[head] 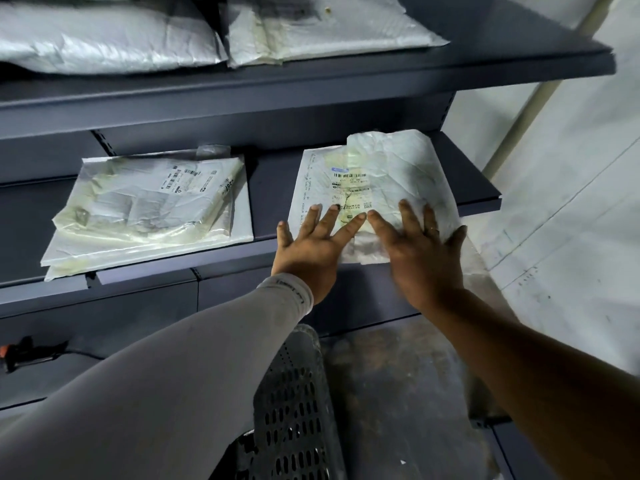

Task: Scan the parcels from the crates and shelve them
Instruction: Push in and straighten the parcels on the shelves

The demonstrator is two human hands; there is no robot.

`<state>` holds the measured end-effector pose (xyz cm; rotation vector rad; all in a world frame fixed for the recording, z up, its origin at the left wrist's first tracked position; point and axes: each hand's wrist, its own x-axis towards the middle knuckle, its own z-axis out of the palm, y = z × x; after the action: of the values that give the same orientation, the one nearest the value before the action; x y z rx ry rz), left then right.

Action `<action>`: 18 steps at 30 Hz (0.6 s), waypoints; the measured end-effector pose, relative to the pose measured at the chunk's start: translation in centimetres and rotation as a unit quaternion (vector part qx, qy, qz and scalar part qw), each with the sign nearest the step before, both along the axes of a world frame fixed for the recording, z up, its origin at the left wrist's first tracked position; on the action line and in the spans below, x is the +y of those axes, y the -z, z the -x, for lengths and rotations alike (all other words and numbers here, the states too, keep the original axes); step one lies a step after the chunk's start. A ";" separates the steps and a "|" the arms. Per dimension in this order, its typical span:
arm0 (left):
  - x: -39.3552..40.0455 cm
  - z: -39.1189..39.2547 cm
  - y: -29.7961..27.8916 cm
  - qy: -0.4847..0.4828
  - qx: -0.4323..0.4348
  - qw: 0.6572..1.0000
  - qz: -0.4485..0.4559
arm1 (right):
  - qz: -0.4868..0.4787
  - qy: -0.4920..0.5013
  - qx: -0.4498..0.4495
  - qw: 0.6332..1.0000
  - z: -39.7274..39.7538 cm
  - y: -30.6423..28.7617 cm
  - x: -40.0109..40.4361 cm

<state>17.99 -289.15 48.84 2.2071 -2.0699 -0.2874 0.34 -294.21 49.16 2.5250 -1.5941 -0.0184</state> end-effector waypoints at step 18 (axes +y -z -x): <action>10.1 0.4 -10.5 0.046 -0.015 0.997 -0.056 | -0.017 0.057 -0.025 0.998 0.7 -9.3 12.1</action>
<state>17.64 -279.09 59.31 2.1938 -2.2279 -0.3899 -0.37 -282.09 58.51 2.4748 -1.7698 0.0039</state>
